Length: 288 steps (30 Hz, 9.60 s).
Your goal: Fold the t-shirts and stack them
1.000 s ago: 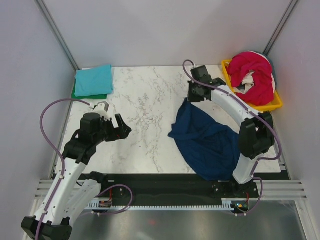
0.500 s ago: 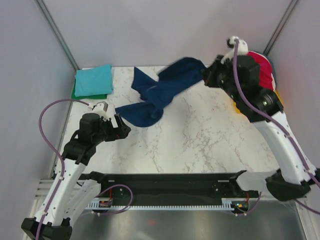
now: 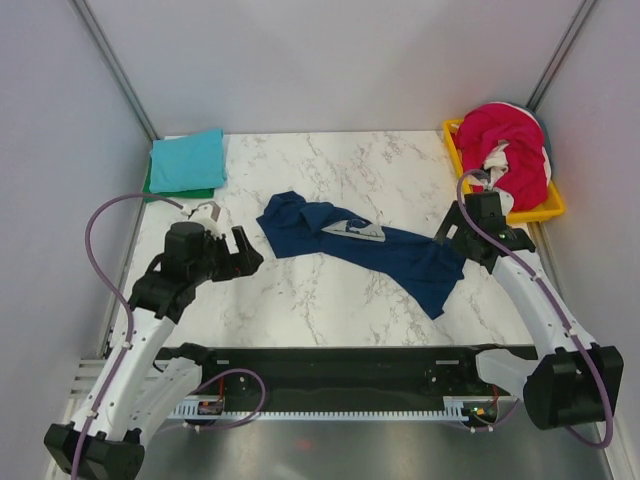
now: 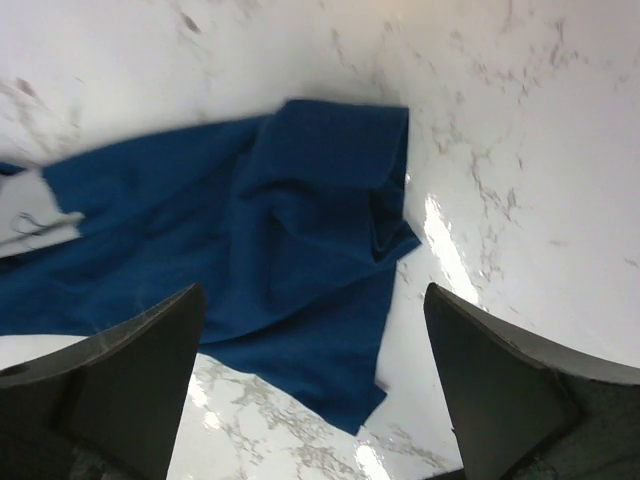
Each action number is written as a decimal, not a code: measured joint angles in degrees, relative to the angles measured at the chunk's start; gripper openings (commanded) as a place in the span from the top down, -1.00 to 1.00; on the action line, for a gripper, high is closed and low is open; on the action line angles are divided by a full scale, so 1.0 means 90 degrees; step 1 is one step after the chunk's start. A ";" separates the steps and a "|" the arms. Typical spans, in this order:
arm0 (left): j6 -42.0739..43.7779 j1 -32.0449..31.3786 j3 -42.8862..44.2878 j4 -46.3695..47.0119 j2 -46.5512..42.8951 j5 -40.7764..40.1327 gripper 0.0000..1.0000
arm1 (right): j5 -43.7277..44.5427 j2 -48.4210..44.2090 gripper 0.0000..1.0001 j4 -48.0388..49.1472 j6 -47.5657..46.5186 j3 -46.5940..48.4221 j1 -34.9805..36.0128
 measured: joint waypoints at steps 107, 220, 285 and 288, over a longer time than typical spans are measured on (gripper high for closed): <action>-0.0945 -0.1190 0.3597 0.2021 0.5680 -0.0619 0.96 | -0.0457 0.0644 1.00 0.2477 0.0398 -0.1790 -0.1018; 0.0342 -0.0374 0.3912 -0.0719 0.0214 -0.0865 0.96 | 0.0755 0.1486 1.00 0.0265 -0.1037 0.5391 0.3009; -0.0663 -0.1418 0.2074 0.1064 0.6173 0.0539 -0.77 | -0.1052 0.2103 -0.96 0.1241 -0.0624 -0.0007 0.0741; -0.0838 -0.1668 0.2118 0.1290 0.6722 0.0486 -0.70 | -0.1241 0.2091 -0.96 0.1387 -0.0583 -0.0311 0.0741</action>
